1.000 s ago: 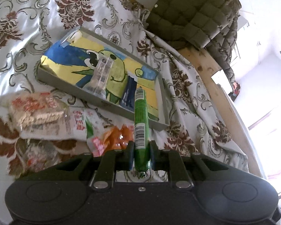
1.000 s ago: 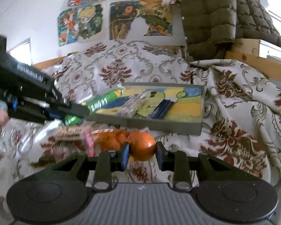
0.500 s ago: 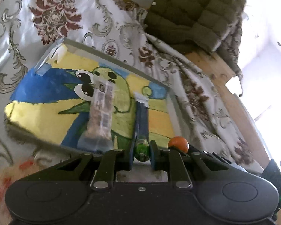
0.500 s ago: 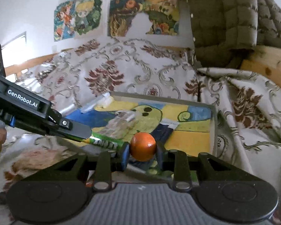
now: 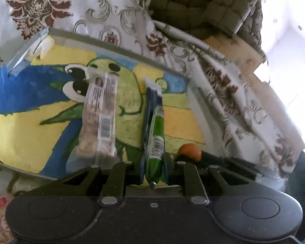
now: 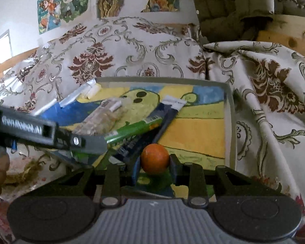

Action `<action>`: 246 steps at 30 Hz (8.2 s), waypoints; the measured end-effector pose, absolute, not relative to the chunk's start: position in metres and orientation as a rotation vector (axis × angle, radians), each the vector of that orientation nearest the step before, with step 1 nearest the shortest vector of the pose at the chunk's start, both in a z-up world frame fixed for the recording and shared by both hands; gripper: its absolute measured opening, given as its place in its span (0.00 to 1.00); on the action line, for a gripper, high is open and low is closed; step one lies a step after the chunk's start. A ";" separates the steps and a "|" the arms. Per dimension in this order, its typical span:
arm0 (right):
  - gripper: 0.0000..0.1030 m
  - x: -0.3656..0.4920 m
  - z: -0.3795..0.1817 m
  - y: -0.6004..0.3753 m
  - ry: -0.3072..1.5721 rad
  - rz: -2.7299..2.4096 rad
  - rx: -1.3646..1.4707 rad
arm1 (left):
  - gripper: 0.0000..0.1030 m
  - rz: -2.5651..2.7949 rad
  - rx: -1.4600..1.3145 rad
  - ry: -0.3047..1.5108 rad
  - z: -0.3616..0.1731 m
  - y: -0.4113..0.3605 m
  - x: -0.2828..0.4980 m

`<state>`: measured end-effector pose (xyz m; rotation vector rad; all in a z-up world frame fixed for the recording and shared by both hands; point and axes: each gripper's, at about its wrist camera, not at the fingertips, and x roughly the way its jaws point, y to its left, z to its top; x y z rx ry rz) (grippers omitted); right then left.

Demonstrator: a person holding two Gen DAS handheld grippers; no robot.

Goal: Organize snacks

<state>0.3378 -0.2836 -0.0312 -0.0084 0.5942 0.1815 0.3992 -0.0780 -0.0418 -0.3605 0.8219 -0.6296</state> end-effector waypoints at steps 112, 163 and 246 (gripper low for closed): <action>1.00 0.036 0.009 -0.233 0.556 0.193 0.040 | 0.99 0.067 -0.081 0.624 -0.003 0.003 0.048; 1.00 0.159 -0.030 -0.225 0.543 0.347 0.016 | 0.99 -0.288 0.219 0.778 -0.031 -0.006 0.179; 0.78 0.180 -0.046 -0.196 0.684 0.486 -0.342 | 0.45 -0.249 -0.394 0.962 -0.050 0.016 0.184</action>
